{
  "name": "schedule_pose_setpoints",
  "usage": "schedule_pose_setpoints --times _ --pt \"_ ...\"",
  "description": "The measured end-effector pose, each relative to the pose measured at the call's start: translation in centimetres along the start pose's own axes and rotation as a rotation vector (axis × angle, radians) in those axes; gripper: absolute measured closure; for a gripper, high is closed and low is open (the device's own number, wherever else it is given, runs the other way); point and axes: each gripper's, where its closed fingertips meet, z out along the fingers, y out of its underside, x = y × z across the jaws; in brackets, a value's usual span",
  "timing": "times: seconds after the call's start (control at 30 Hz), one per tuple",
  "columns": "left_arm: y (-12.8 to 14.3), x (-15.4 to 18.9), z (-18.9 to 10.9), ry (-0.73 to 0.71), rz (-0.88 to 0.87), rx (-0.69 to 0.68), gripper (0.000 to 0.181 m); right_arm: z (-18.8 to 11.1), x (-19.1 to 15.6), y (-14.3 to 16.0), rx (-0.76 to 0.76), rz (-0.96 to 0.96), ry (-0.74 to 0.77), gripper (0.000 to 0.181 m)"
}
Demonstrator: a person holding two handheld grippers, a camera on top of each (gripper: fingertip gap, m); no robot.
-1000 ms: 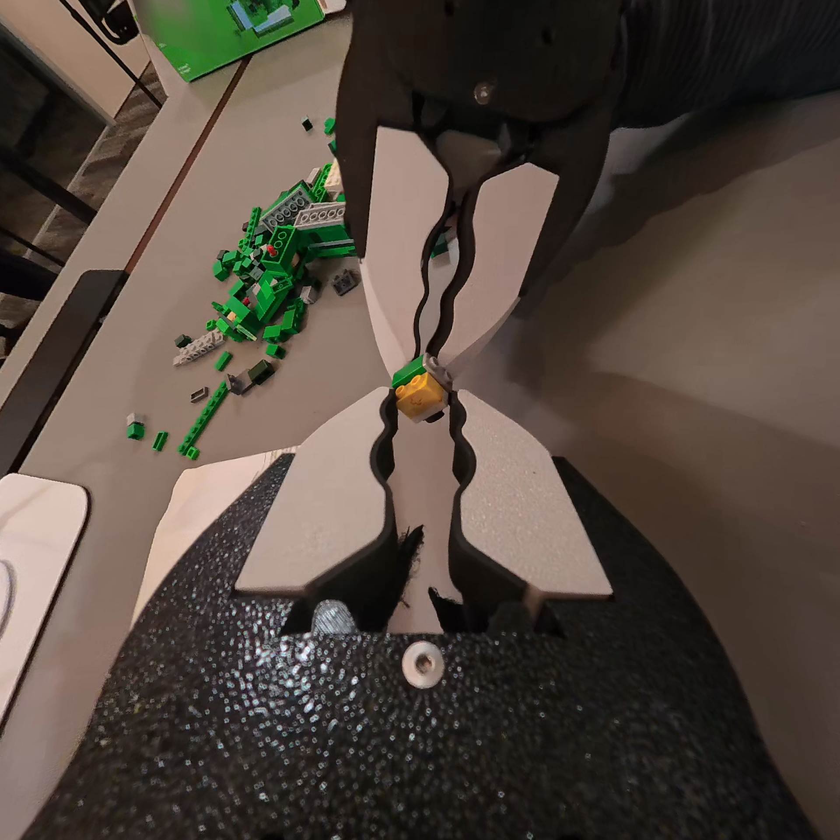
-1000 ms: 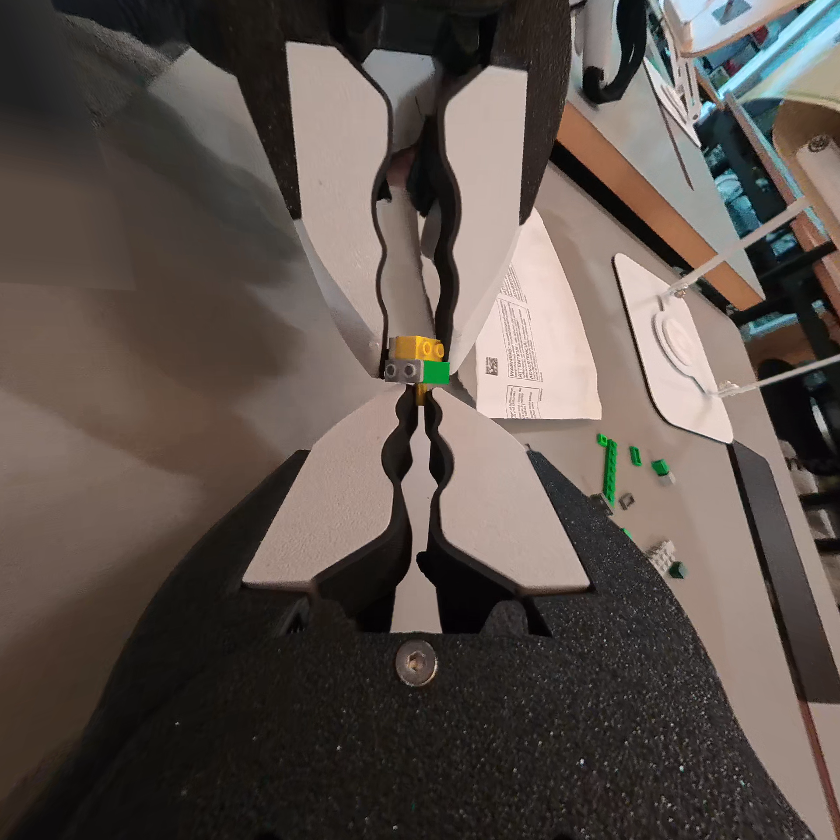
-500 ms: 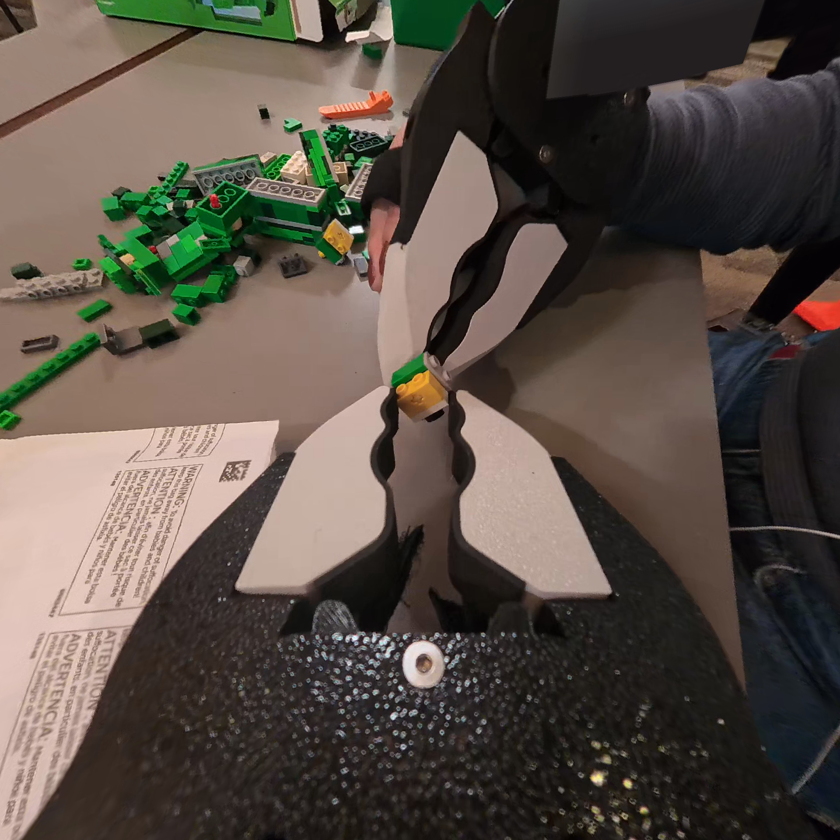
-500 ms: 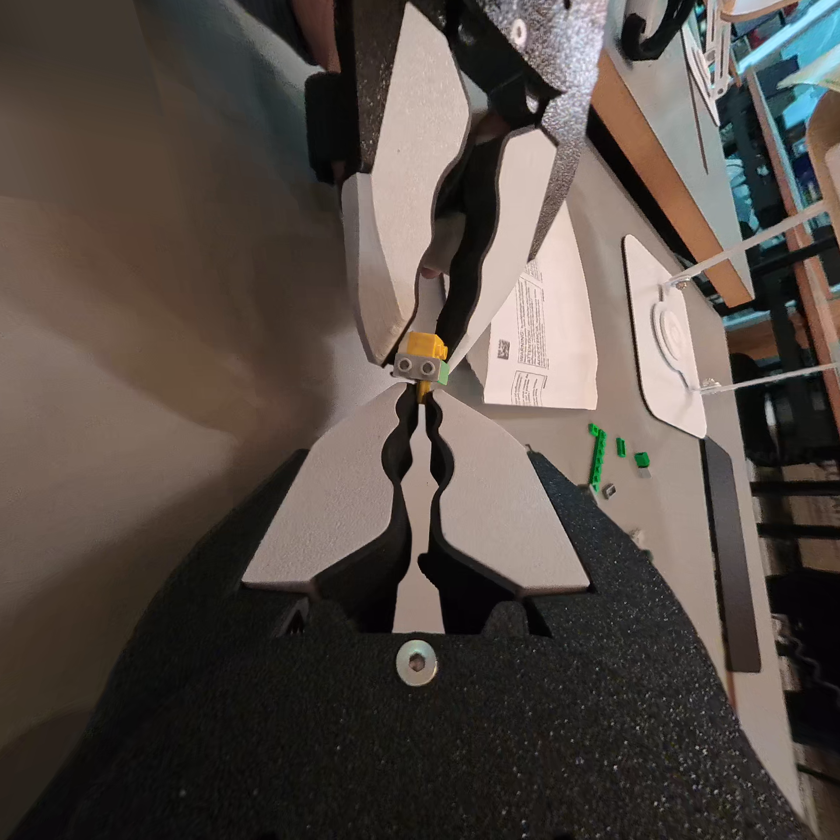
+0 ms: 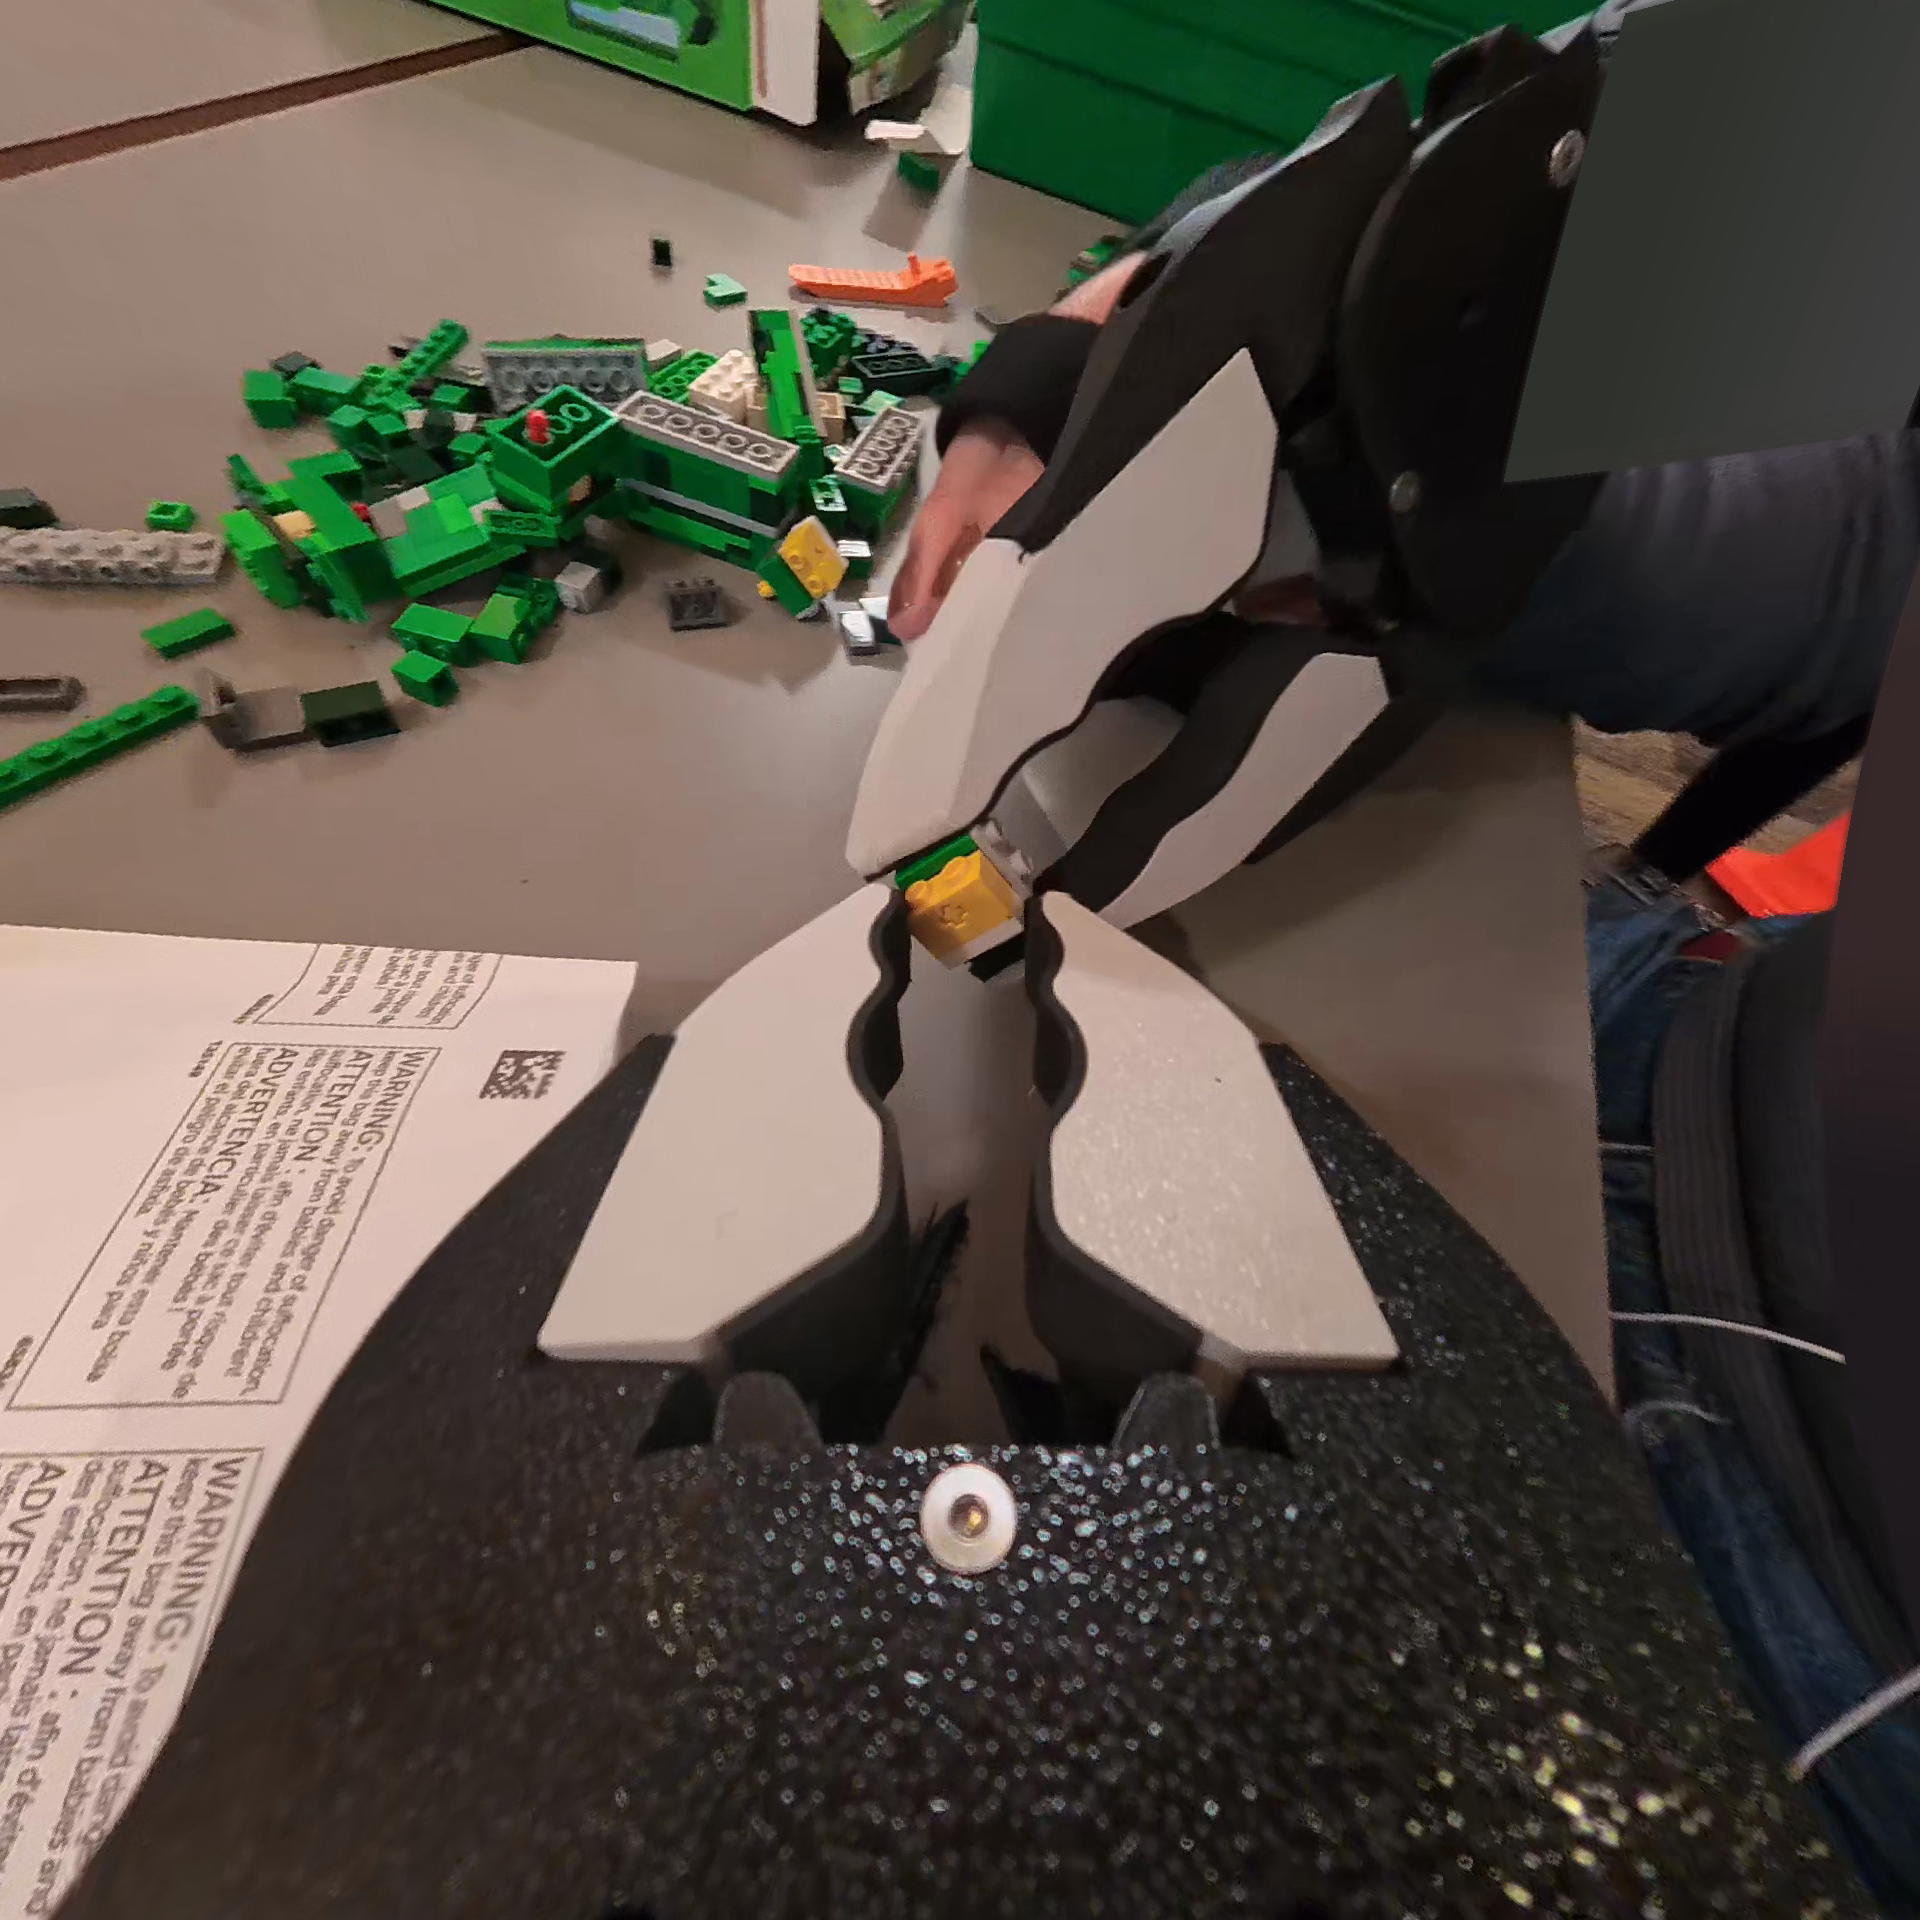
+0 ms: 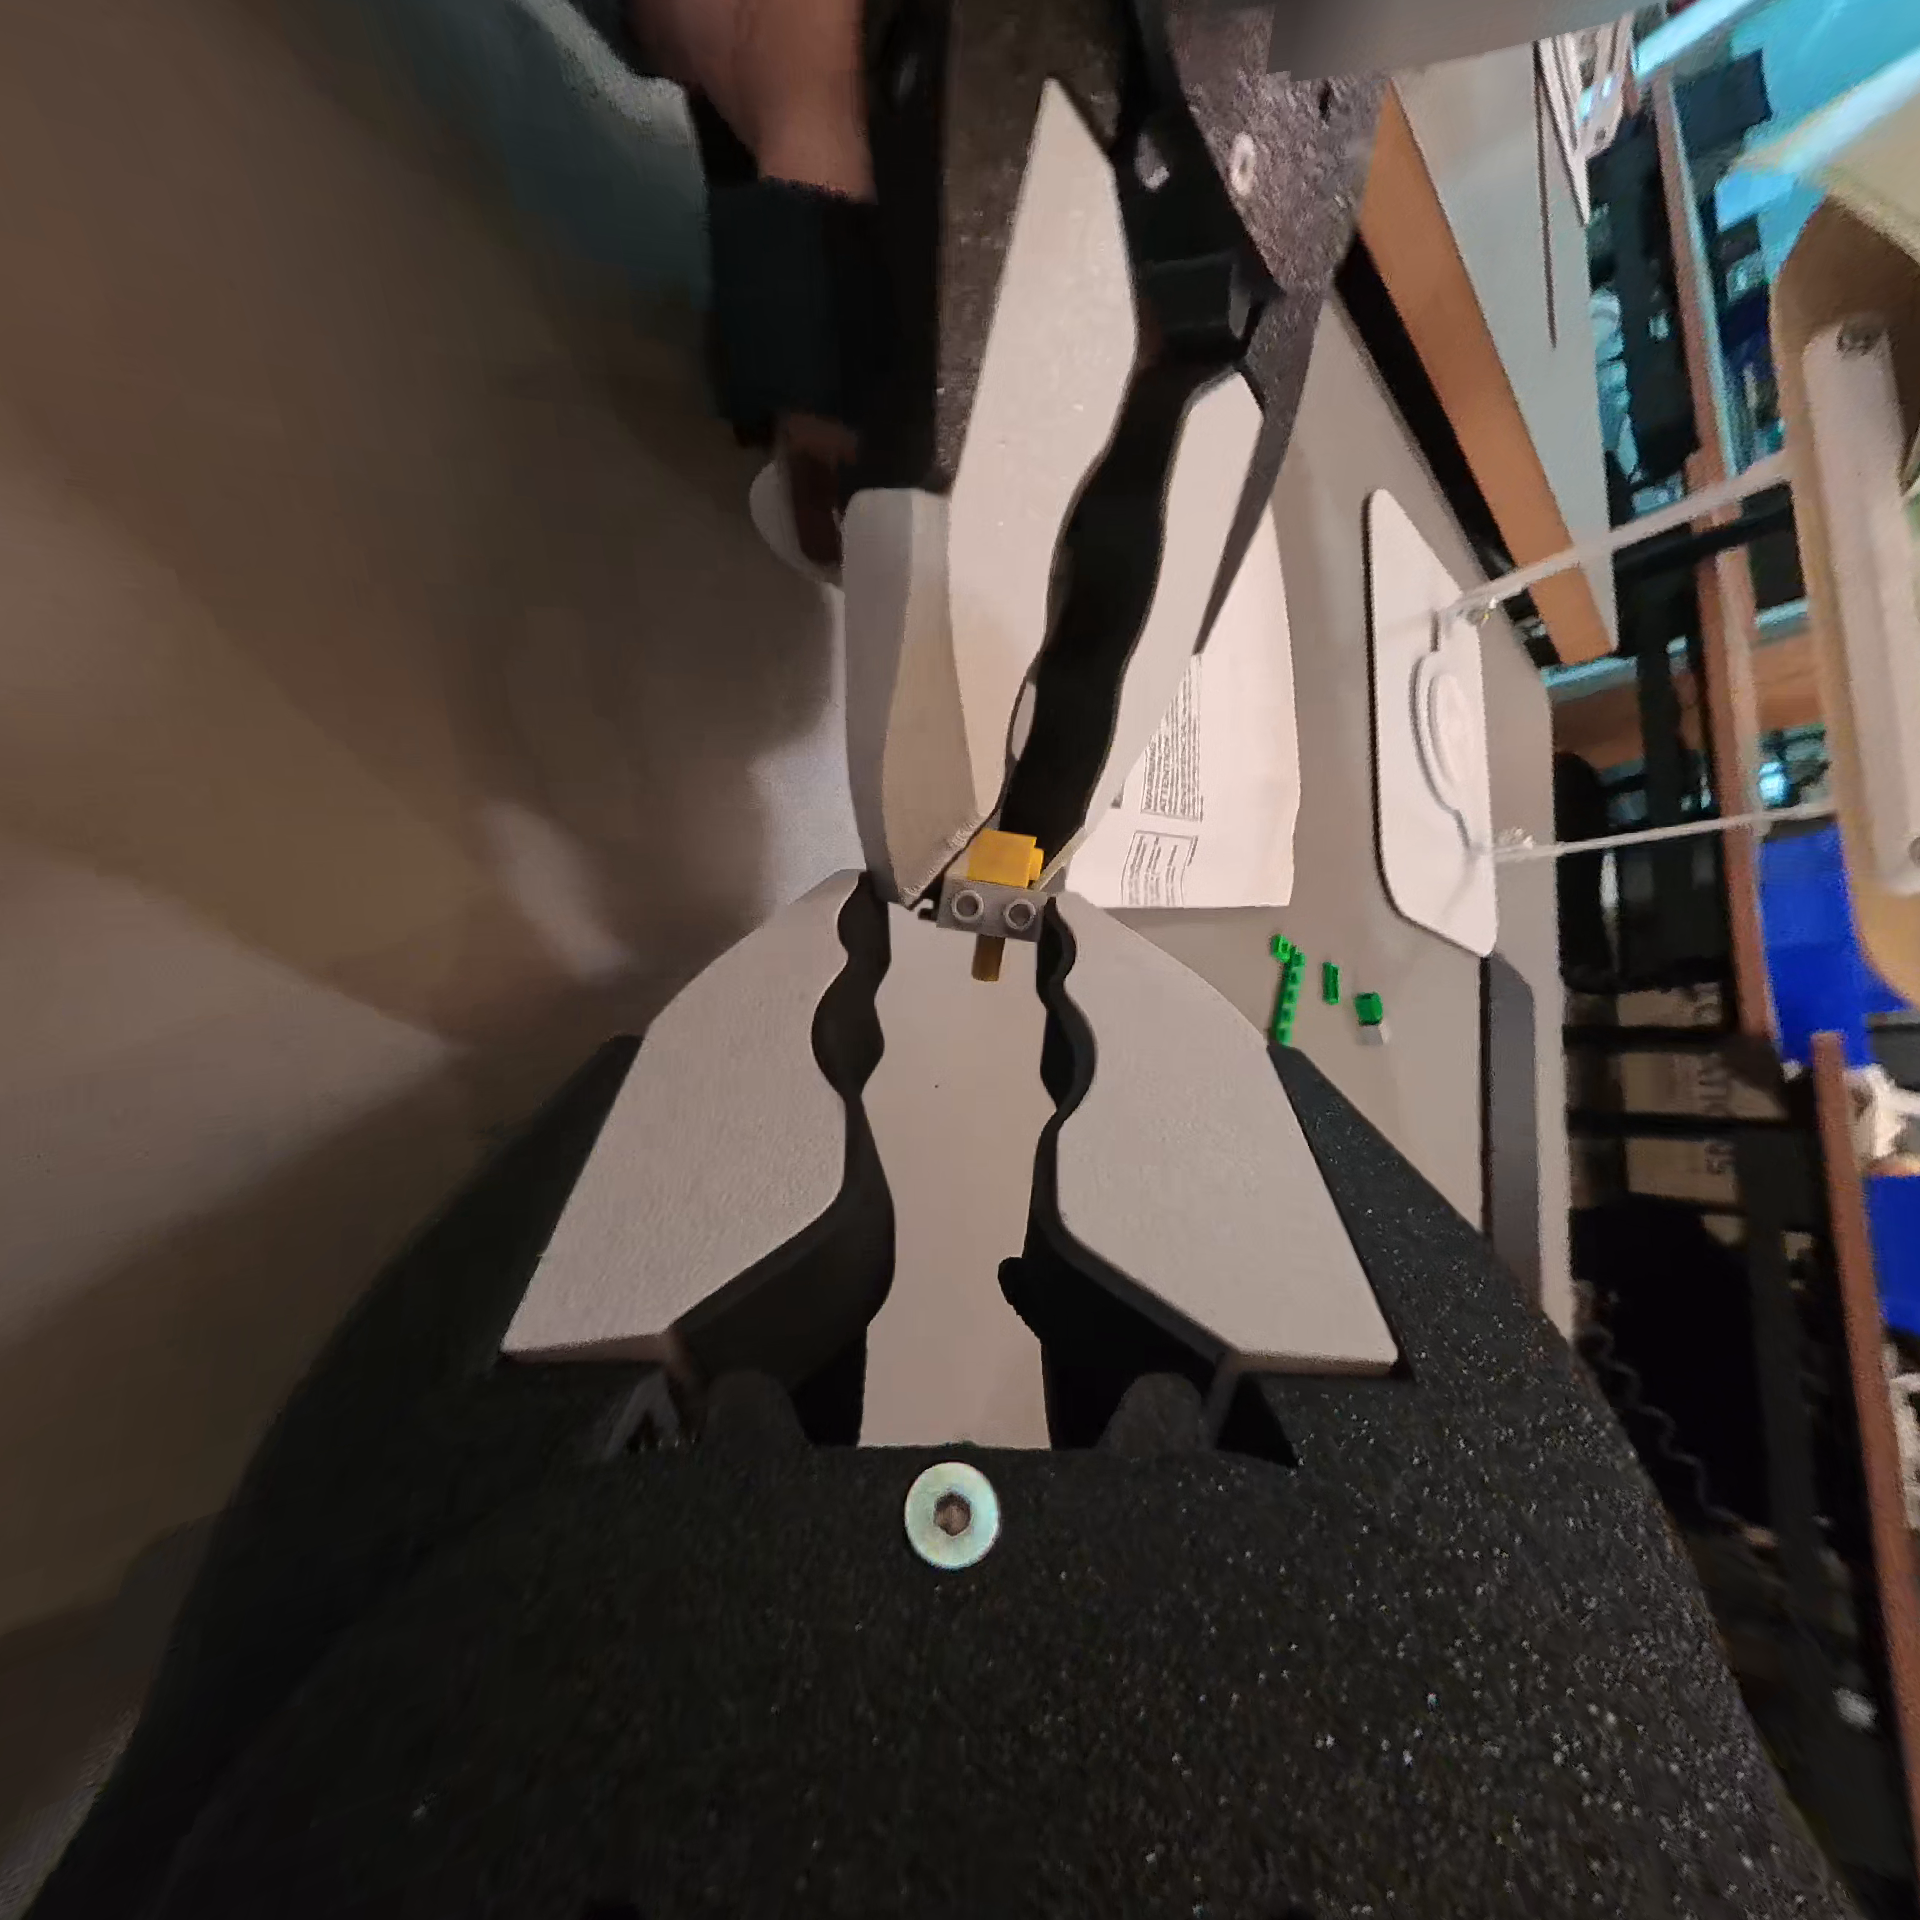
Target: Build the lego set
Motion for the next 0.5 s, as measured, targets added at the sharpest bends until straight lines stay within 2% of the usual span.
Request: schedule_pose_setpoints --times 0.03,0.17,0.37,0.5 --pt "0.1 0.4 -0.1 0.025 0.006 -0.007 0.160 -0.1 -0.2 -0.2 0.004 -0.038 -0.004 0.155" --pt "1.2 1.9 -0.3 0.127 0.035 -0.078 0.160 -0.4 -1.5 -0.7 0.019 -0.155 -0.052 0.161" --pt "2.2 2.6 -0.5 0.173 0.060 -0.133 0.160 -0.4 -2.5 -1.1 0.024 -0.258 -0.059 0.161" --pt "2.2 3.3 -0.9 0.221 0.079 -0.118 0.161 -0.8 -2.7 -1.7 0.064 -0.253 -0.062 0.161"
